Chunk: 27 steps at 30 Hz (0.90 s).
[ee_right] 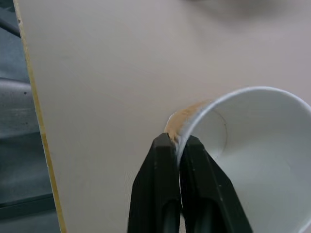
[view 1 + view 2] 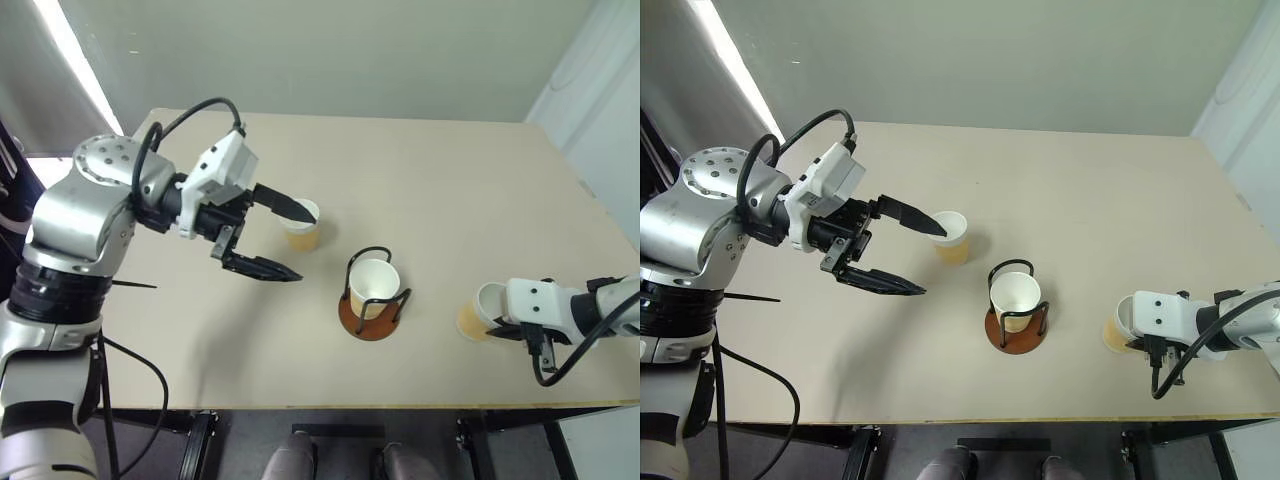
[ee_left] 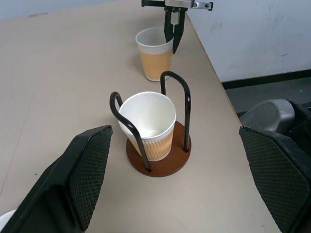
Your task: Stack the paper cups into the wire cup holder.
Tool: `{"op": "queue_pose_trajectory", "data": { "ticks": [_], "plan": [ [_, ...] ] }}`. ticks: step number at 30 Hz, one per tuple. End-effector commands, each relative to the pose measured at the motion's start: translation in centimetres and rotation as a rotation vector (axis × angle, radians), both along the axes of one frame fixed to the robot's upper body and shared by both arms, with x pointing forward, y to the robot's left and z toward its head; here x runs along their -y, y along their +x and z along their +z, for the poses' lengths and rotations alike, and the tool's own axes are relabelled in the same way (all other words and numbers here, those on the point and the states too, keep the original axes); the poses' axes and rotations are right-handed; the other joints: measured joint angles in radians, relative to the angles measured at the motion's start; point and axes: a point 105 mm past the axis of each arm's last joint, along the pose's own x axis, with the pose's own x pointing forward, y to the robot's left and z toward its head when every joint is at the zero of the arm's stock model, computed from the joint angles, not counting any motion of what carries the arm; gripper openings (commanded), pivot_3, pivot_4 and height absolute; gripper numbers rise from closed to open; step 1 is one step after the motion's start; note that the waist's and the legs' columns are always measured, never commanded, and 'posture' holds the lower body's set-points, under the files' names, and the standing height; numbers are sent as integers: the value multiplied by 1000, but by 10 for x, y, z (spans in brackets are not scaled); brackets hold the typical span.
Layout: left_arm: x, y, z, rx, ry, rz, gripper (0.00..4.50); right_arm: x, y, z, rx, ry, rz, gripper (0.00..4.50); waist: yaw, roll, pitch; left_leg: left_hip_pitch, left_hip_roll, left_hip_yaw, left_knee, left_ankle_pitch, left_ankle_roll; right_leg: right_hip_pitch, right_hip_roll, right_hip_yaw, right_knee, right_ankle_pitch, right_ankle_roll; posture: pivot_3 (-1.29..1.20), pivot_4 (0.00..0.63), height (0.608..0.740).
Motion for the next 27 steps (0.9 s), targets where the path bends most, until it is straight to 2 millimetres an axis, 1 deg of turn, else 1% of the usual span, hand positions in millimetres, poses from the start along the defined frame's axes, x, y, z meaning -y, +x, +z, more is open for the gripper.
{"op": "queue_pose_trajectory", "data": {
  "ticks": [1, 5, 8, 12, 15, 16, 17, 19, 22, 26, 27],
  "plan": [
    [-9, -2, 9, 65, 11, 33, 4500, 1, 2, 7, 31, -18, 13, 16, 0, 0, 0, 0, 0, 0, 0, 0, 0, 0, 0, 0, 0, 0, 0, 0, 150, 740],
    [-22, 1, 13, 77, 7, 99, 4500, -1, 4, 25, 67, 2, 14, 16, -1, 0, 0, 0, 0, 0, 0, 0, 0, 0, 0, 0, 0, 0, 0, 0, 150, 740],
    [-31, 2, 11, 77, 16, 137, 4500, -8, 7, 46, 119, 38, 26, 16, -4, 0, 0, 0, 0, 0, 0, 0, 0, 0, 0, 0, 0, 0, 0, 0, 150, 740],
    [-39, 3, 7, 67, 13, 172, 4500, -28, 7, 83, 191, 107, 84, 16, -8, 0, 0, 1, 0, 0, -1, 0, 0, 0, 0, 1, 0, 0, 0, 0, 150, 740],
    [-43, 3, 5, 55, 3, 193, 4500, -42, 7, 106, 246, 130, 135, 16, -9, 0, 0, 1, 0, 0, -2, 0, 0, 0, 0, 0, -1, 0, 0, 0, 150, 740],
    [-44, 3, 4, 50, 0, 200, 4500, -49, 6, 115, 267, 141, 164, 16, -10, 1, 0, 1, 0, 0, -2, 0, 0, 0, 0, 0, -1, 0, 0, 0, 150, 740],
    [-45, 3, 3, 45, -2, 204, 4500, -61, 3, 126, 278, 175, 207, 16, -10, 1, 0, 0, 0, 0, -2, 0, 0, 0, 0, 1, -1, 0, 0, 0, 150, 740],
    [-45, 3, 2, 40, -5, 206, 4500, -77, -2, 139, 290, 201, 279, 16, -16, 1, 0, 1, 0, 0, -3, 0, 0, -1, 0, 1, -1, 0, 0, 0, 150, 740],
    [-42, 4, 3, 38, -10, 199, 4500, -99, -5, 153, 307, 194, 388, 16, -21, 1, 0, 1, 0, -1, -3, 0, -1, -1, 1, 0, -1, -1, -1, 0, 150, 740],
    [-39, 4, 4, 40, -14, 189, 4500, -113, -6, 157, 299, 180, 464, 16, -20, 1, 0, 1, 0, -1, -3, 0, 0, -2, 0, 0, -1, -1, -2, 0, 150, 740],
    [-39, 3, 6, 43, -15, 183, 4500, -118, -10, 157, 286, 186, 495, 16, -20, 1, 0, 0, 0, -1, -3, 0, 0, -2, 0, 0, -1, -1, -2, 0, 150, 740]
  ]
}}
